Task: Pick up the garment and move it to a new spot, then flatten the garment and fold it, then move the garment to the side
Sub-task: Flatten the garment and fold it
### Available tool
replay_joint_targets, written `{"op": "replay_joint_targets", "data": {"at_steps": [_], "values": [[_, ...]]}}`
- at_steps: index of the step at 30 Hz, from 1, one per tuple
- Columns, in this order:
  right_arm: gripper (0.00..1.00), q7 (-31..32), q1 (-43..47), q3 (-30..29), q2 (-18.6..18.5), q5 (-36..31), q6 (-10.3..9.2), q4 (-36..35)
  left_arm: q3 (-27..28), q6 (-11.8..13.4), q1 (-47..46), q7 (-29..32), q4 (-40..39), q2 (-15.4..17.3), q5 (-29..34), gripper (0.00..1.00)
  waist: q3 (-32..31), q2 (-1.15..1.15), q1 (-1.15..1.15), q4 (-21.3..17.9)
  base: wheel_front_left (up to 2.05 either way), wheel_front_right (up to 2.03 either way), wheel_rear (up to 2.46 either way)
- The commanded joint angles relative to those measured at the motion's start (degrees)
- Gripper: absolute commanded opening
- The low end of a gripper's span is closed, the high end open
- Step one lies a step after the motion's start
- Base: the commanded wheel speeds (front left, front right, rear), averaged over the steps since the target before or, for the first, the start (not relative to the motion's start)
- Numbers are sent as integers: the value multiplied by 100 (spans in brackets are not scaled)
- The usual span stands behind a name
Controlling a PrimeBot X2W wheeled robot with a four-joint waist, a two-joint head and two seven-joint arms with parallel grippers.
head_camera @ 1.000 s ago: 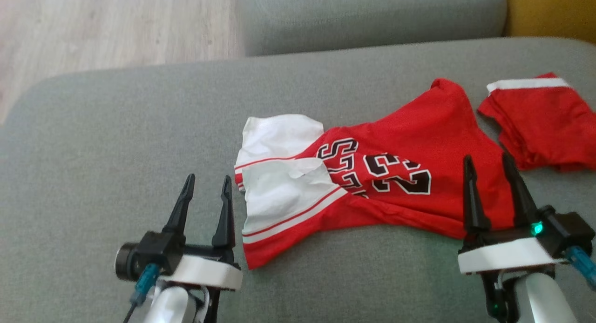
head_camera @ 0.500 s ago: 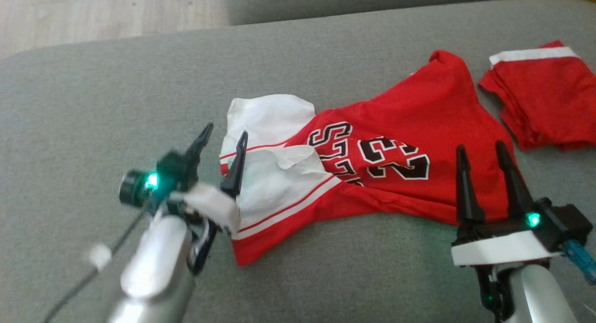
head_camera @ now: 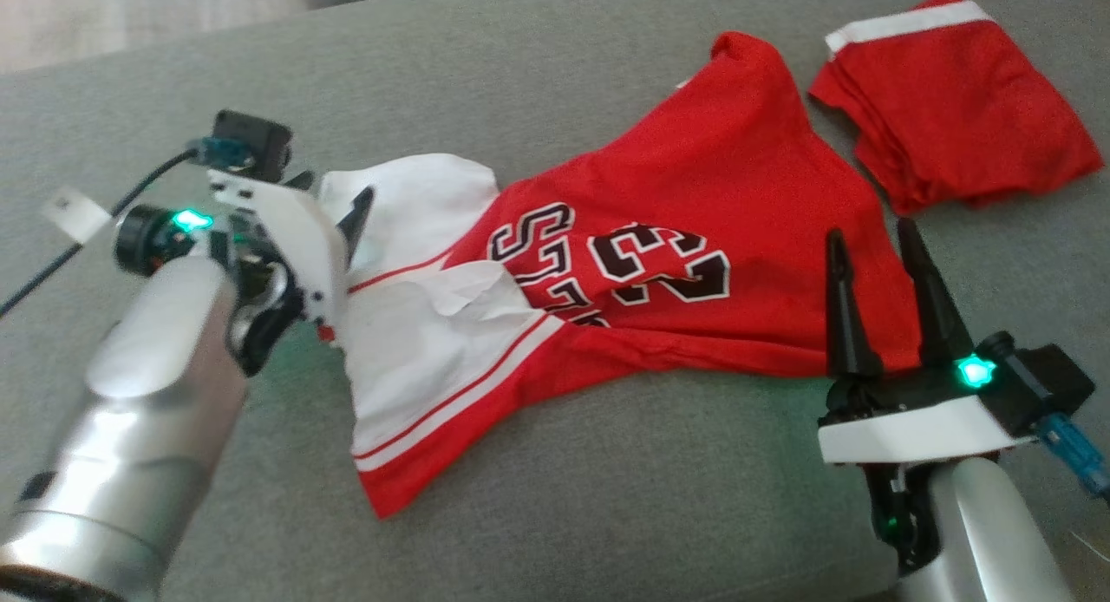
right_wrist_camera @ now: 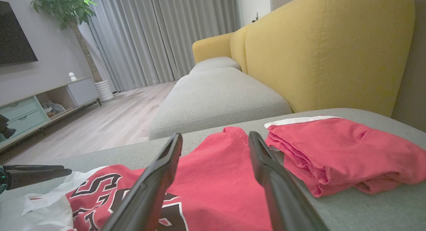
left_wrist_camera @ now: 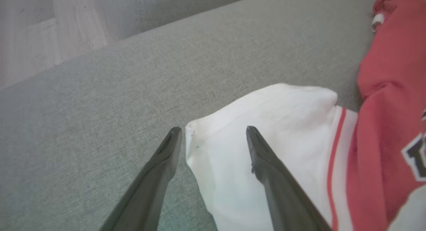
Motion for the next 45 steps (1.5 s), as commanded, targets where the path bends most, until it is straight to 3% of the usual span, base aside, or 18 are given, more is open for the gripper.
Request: {"op": "replay_joint_targets", "data": {"at_steps": [1, 3, 13, 14, 15, 16, 23, 33, 37, 38, 39, 41, 45], "values": [[100, -62, -144, 208, -36, 52, -5, -210, 2, 10, -281, 96, -75, 373, -178, 100, 86, 0, -1, -169, 0, 0, 0], [100, -62, -151, 268, -36, 80, -5, -224, -274, 10, -396, 209, 36, 623, -426, 100, 124, 0, -1, -263, 0, 0, 0], [100, -62, -168, 245, -36, 114, -5, -287, -874, 9, -592, 272, 169, 892, -1108, 100, 238, 0, -1, -387, 0, 0, 0], [100, -62, -170, 250, -36, 114, -5, -290, -933, 9, -610, 298, 176, 895, -1184, 88, 254, 0, -1, -392, 0, 0, 0], [100, -62, -173, 253, -36, 113, -5, -295, -986, 9, -638, 292, 176, 907, -1244, 14, 270, 0, -1, -395, 0, 0, 0], [100, -62, -177, 257, -36, 113, -5, -298, -1023, 9, -677, 247, 174, 923, -1295, 0, 285, 0, -1, -399, 0, 0, 0], [100, -62, -197, 287, -36, 96, -5, -289, -975, 39, -1245, -954, 547, 1061, -1061, 0, 348, 0, -1, -410, 0, 0, 0], [100, -62, -233, 422, -36, 58, -5, -266, -1017, 368, -2248, -2570, 1358, 1002, -396, 0, 393, 0, -1, -428, 0, 0, 0], [100, -62, -267, 517, -36, 45, -5, -277, -1055, 460, -2607, -2926, 1679, 943, -242, 0, 464, 0, -1, -466, 0, 0, 0], [100, -62, -279, 535, -36, 45, -5, -281, -1068, 488, -2700, -3006, 1744, 928, -203, 4, 489, 0, -1, -474, 0, 0, 0], [100, -62, -295, 556, -36, 48, -5, -287, -1068, 549, -2808, -3126, 1813, 937, -158, 71, 522, 0, -1, -485, 0, 0, 0], [100, -62, -320, 592, -36, 57, -5, -288, -1013, 769, -2986, -3380, 1939, 916, -112, 100, 568, 0, -1, -490, 0, 0, 0], [100, -62, -344, 594, -36, 61, -5, -276, -1054, 727, -3045, -3545, 2132, 718, -84, 100, 616, 0, -1, -435, 0, 0, 0]]}}
